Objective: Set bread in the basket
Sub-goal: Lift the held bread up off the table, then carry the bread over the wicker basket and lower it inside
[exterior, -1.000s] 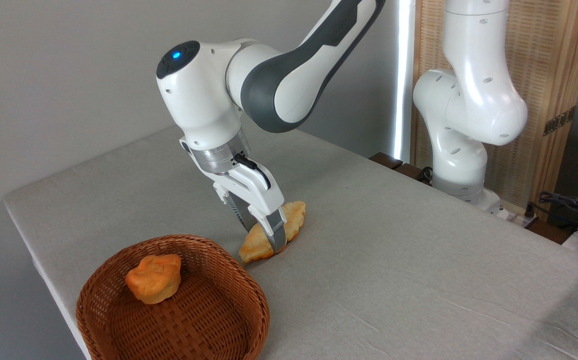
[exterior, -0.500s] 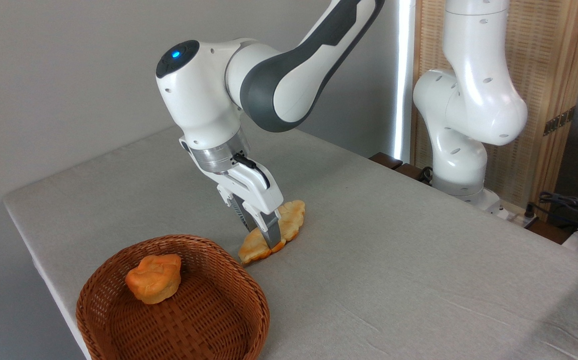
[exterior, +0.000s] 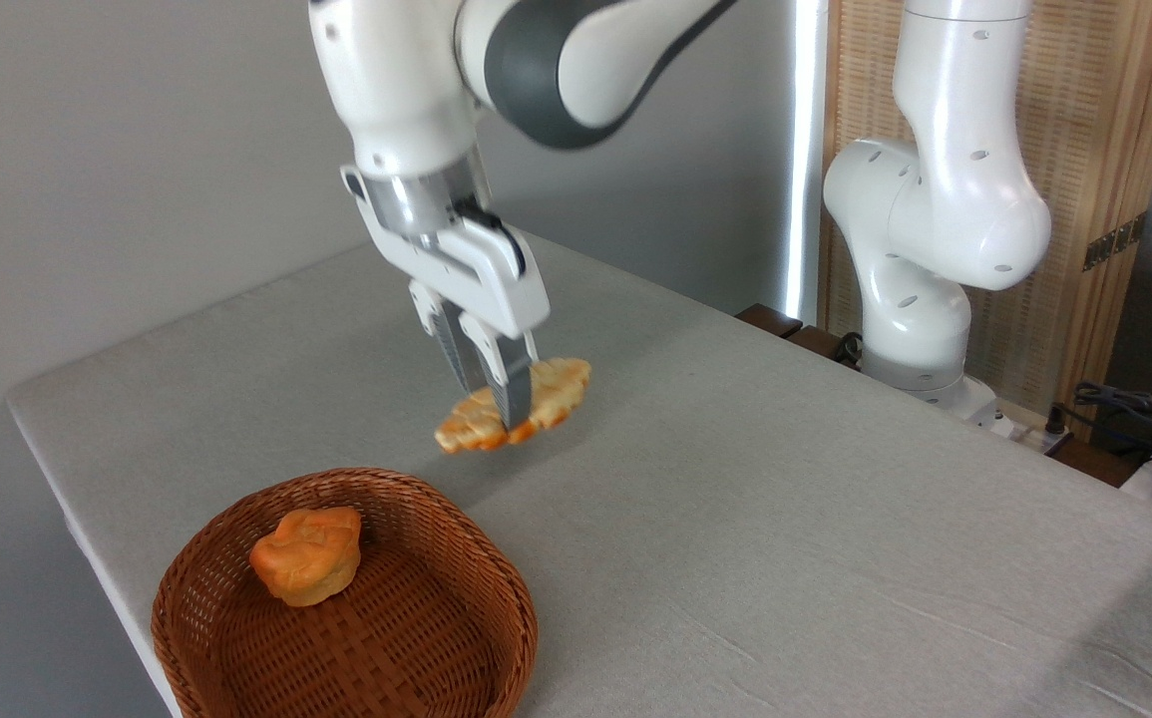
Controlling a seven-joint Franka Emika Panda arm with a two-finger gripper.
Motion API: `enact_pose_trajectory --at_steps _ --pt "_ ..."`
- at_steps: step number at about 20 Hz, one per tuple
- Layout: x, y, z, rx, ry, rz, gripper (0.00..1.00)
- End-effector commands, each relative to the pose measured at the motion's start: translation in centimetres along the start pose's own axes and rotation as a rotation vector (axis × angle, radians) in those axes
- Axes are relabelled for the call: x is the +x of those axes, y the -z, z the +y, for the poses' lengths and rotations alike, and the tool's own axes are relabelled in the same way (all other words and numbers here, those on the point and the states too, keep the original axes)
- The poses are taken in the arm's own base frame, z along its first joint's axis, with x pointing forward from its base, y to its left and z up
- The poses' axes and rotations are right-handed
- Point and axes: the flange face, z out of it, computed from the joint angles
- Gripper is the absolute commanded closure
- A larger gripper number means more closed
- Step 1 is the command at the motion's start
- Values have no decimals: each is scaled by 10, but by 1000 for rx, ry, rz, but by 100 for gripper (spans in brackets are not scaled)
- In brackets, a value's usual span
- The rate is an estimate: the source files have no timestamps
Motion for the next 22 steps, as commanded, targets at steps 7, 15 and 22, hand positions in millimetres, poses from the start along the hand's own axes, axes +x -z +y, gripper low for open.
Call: enact_pose_trajectory --at_steps 7,15,22 --pt "3 63 -49 153 -20 274 52" --pt "20 50 -98 324 11 430 16" --pt "33 11 -113 315 9 387 0"
